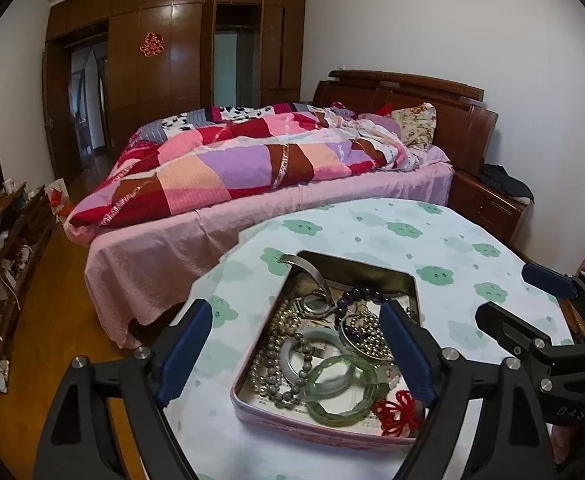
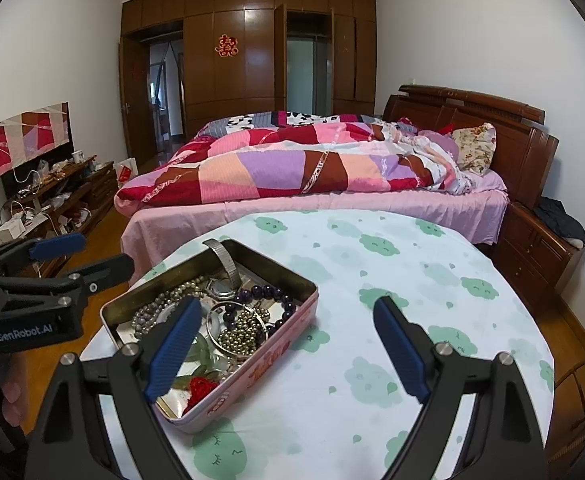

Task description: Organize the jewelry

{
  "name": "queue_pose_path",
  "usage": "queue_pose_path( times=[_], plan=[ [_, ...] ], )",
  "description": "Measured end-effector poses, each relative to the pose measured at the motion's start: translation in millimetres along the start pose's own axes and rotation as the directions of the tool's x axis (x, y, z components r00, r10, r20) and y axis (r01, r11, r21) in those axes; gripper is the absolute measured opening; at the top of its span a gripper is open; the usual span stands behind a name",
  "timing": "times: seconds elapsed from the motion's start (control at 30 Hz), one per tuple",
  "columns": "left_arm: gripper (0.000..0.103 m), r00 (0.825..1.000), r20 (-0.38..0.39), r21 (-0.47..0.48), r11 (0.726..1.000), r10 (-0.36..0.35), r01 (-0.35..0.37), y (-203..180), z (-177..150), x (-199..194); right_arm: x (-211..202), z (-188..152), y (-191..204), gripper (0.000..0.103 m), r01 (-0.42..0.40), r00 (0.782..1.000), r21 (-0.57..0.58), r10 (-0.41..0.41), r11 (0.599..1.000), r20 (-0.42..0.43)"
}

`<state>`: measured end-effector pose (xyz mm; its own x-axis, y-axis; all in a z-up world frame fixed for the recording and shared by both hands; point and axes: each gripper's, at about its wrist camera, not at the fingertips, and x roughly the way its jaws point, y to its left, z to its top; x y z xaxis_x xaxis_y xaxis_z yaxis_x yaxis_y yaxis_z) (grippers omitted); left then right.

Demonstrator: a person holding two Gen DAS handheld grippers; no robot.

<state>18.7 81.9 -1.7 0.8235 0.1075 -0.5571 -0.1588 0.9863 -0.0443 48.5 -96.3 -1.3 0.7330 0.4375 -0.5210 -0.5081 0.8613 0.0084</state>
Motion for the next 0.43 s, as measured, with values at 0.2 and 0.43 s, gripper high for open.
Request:
queue_pose_path(
  times=[0.2, 0.43],
  plan=[
    [0.088, 1.0, 0.005, -0.012, 1.0, 0.001, -0.001, 3.2, -1.8, 0.8, 0.6, -1.3, -0.3, 0.09, 0.001, 1.0, 0.001, -0.001, 1.0, -0.001],
    [0.088, 1.0, 0.014, 0.023, 1.0, 0.002, -0.002, -3.9, -2.5, 0.8, 4.3, -7.7, -3.8, 0.092, 0.009, 1.0, 0.003, -0.009, 1.0, -0.008]
  ],
)
